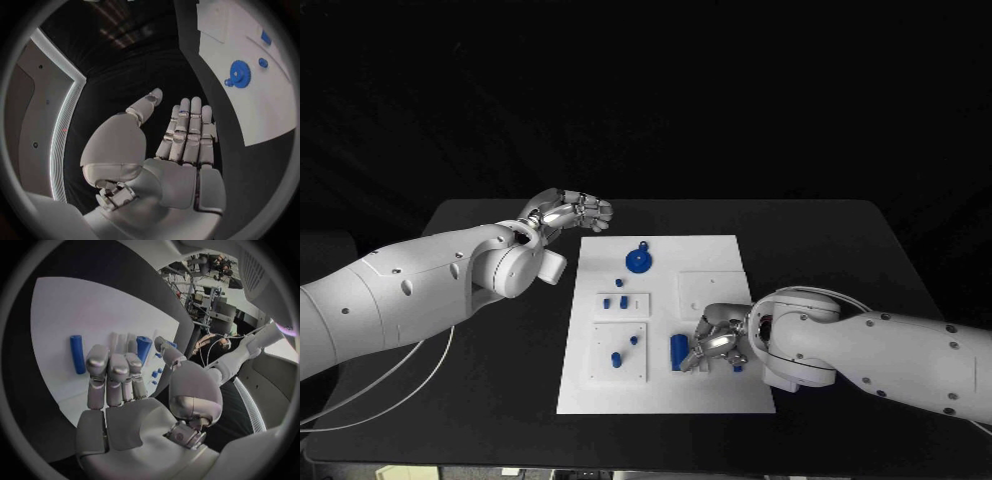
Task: Assemble the parts on the task board
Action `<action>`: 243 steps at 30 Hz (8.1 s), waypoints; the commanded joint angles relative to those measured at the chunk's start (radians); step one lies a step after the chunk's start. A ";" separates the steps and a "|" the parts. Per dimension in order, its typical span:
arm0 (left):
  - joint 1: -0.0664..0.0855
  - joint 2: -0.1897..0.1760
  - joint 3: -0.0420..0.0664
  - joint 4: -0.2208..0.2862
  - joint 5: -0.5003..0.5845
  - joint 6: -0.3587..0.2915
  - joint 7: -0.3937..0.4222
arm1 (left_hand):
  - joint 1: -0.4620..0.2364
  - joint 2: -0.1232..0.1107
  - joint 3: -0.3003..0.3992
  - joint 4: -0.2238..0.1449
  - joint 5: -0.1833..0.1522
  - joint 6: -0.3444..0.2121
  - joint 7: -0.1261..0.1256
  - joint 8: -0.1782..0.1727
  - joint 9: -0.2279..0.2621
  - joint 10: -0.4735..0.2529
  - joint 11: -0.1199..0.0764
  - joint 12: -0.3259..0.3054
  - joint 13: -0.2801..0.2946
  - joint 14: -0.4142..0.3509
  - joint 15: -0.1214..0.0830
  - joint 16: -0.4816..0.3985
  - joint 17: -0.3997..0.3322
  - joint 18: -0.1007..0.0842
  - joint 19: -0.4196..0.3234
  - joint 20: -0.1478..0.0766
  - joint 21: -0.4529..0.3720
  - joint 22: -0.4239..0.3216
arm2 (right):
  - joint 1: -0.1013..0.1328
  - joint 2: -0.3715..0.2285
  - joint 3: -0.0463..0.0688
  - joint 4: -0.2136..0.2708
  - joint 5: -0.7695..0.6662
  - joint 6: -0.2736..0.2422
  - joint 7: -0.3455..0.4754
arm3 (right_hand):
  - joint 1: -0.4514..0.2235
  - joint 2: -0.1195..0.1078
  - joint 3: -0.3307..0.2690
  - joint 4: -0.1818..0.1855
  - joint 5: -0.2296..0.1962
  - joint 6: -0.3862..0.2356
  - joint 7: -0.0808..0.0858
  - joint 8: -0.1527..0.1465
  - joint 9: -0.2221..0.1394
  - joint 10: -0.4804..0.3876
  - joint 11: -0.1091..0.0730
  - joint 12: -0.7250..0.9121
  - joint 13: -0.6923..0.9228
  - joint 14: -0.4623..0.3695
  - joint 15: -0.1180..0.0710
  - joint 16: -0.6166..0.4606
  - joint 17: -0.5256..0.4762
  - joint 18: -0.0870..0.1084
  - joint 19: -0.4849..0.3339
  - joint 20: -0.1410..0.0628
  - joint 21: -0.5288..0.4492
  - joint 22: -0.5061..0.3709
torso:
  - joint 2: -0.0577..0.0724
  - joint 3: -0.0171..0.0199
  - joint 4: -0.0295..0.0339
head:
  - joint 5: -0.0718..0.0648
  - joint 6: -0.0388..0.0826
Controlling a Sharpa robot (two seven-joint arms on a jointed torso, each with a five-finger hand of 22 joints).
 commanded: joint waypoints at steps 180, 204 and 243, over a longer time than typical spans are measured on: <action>0.001 -0.012 -0.001 0.009 0.002 0.019 -0.001 | -0.012 0.001 -0.002 0.010 -0.002 -0.008 -0.002 0.009 -0.004 -0.007 -0.001 0.000 -0.003 0.008 0.004 -0.014 0.013 -0.003 0.003 0.002 -0.013 0.011 | -0.048 -0.054 -0.021 0.007 0.044 -0.213 -0.063 | 0.089 0.100 0.319 -0.016 0.166 0.020 0.004 -0.023 0.035 0.060 0.000 0.021 0.050 0.007 -0.002 -0.012 0.008 0.086 0.006 0.016 0.015 0.011 | 0.000 -0.0001 0.0001 | -0.018 0.002; 0.001 -0.014 -0.001 0.010 0.002 0.024 -0.005 | -0.013 0.000 -0.003 0.010 -0.002 -0.009 -0.002 0.009 -0.004 -0.007 -0.001 0.000 -0.004 0.008 0.004 -0.016 0.015 -0.003 0.003 0.002 -0.014 0.012 | -0.048 -0.032 -0.020 -0.016 0.056 -0.200 -0.060 | 0.074 0.099 0.293 -0.013 0.177 0.023 0.003 -0.023 0.035 0.061 -0.001 0.022 0.052 0.008 -0.003 -0.012 0.008 0.086 0.008 0.013 0.014 0.010 | 0.001 -0.0006 0.0006 | -0.014 0.000; 0.001 -0.016 -0.001 0.010 0.001 0.024 -0.006 | -0.013 0.000 -0.003 0.011 -0.003 -0.009 -0.002 0.010 -0.005 -0.007 -0.001 0.000 -0.004 0.008 0.004 -0.018 0.017 -0.003 0.003 0.002 -0.015 0.014 | -0.047 -0.029 -0.020 -0.018 0.056 -0.172 -0.051 | -0.027 0.028 0.197 0.095 0.043 0.052 -0.010 -0.019 0.028 0.073 -0.014 0.028 0.064 0.005 -0.014 -0.012 0.009 0.086 0.004 0.006 0.008 0.010 | 0.000 0.0003 0.0001 | -0.011 -0.002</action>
